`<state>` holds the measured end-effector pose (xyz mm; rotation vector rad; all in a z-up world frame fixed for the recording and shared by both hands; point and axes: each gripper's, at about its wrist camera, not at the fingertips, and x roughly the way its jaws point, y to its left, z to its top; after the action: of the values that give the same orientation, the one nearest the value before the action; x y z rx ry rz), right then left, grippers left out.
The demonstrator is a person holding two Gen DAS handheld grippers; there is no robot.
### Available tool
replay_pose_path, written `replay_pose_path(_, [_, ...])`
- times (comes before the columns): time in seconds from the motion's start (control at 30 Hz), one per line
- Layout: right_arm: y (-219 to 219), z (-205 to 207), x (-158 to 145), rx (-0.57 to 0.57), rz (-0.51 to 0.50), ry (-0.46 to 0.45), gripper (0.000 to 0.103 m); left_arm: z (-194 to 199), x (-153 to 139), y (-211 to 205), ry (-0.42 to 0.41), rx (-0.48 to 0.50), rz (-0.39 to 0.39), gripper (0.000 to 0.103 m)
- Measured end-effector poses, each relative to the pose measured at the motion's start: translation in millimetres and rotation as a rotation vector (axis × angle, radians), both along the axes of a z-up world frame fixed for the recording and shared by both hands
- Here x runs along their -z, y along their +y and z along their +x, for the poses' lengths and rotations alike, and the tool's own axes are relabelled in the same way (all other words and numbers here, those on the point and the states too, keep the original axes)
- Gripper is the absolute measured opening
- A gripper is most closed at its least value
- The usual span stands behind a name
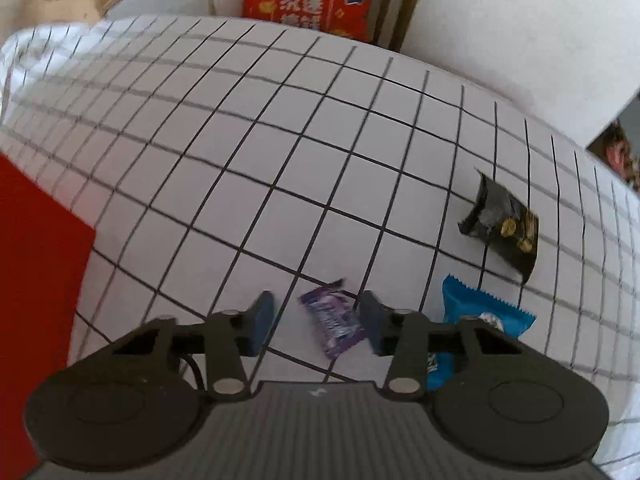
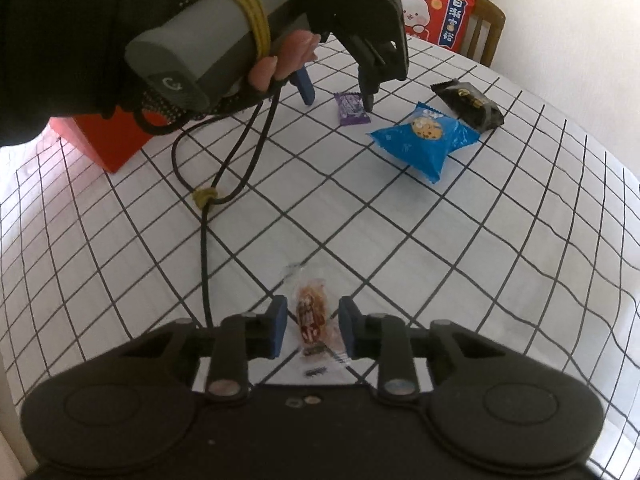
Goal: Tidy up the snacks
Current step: 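Grasp the purple candy with the left gripper while the right grasps the small clear packet, then carry the purple candy into the red box with the left gripper while the right carries the clear packet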
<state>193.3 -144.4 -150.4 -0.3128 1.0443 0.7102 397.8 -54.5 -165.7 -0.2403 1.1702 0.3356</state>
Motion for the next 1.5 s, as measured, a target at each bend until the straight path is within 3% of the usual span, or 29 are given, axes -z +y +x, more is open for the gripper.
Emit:
replay_pose_path(0.07, [-1, -1, 2, 0.008, -0.002, -0.003, 0.019, 1, 0, -2, -0.001, 0.015, 0.008, 0.025])
replay_pose_path(0.23, [-7, -1, 2, 0.054, 0.03, 0.014, 0.016, -4, -1, 3, 0.002, 0.022, -0.018, 0.018])
replay_pose_path(0.63, [-32, 3, -19, 0.236, 0.187, 0.085, 0.016, -47, -24, 24, -0.012, 0.024, -0.063, 0.018])
replay_pose_path(1.5, [-15, -44, -101, 0.259, 0.323, 0.021, 0.016, -193, -101, 72, -0.095, -0.031, -0.158, 0.018])
